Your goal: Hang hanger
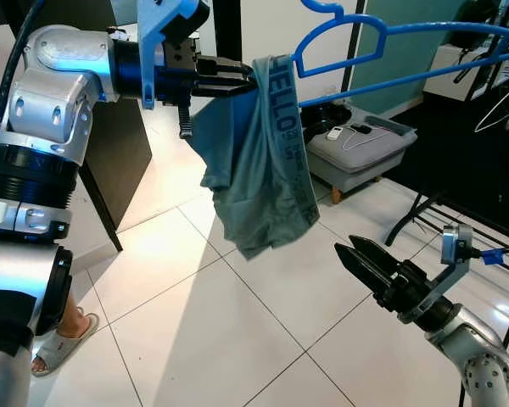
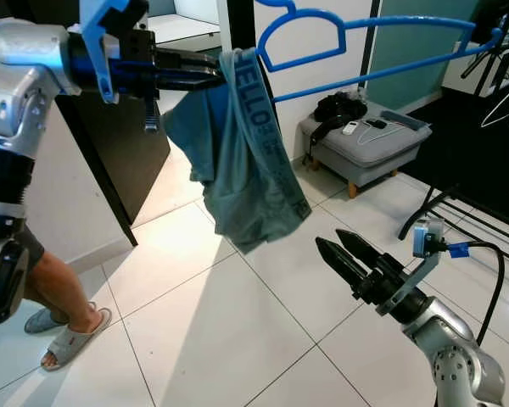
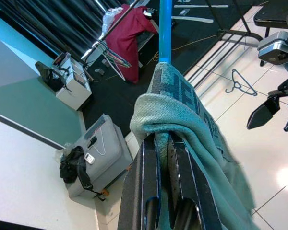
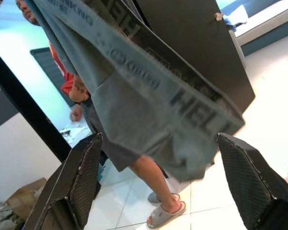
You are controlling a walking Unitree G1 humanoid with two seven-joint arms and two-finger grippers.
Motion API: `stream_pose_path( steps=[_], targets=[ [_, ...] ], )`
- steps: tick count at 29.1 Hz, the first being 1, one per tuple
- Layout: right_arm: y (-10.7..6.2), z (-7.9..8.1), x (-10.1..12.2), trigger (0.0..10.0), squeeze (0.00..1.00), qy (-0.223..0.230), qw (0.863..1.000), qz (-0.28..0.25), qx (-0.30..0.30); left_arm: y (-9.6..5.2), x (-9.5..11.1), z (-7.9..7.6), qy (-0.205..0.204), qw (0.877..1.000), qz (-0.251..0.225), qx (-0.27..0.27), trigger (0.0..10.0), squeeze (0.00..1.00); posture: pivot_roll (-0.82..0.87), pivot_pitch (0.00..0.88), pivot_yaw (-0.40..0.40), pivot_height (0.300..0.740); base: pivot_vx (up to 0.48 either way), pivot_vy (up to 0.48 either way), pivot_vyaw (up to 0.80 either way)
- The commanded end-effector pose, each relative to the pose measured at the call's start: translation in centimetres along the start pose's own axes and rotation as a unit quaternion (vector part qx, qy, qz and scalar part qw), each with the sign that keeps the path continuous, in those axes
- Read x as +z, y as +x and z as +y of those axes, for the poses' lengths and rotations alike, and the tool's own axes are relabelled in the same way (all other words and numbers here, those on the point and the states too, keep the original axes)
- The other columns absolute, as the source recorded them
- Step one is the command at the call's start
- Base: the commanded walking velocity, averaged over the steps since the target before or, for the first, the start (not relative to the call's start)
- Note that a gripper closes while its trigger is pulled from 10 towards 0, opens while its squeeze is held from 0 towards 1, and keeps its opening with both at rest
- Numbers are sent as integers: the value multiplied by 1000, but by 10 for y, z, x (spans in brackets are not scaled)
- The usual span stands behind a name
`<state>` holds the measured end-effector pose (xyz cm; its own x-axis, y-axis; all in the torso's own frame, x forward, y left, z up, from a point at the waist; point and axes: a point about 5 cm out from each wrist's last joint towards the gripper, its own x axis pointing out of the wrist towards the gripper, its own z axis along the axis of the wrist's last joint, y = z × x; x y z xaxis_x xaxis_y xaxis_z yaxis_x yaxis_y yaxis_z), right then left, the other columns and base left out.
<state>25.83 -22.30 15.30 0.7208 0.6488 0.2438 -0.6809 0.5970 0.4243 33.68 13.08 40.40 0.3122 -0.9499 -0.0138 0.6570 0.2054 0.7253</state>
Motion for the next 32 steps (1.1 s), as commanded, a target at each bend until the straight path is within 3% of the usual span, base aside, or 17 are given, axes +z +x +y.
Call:
stream_pose_path(
  steps=[1,12,16,32],
  targets=[
    [3,3,2,10000,0,11,1000,-13,11,0,10,3,12,1000,-19,1,10000,0,-47,0,41,740,0,0,0],
    [0,6,1,10000,0,18,999,-24,22,0,22,6,22,999,-36,1,10000,0,-41,0,49,740,0,0,0],
    [-2,2,-5,10000,0,8,1000,-6,0,1,29,7,30,999,-44,1,10000,0,-39,0,46,740,0,0,0],
    [2,-5,0,10000,0,3,1000,-17,-21,1,42,7,45,997,-66,-3,10000,0,-34,0,44,740,0,0,0]
  ],
)
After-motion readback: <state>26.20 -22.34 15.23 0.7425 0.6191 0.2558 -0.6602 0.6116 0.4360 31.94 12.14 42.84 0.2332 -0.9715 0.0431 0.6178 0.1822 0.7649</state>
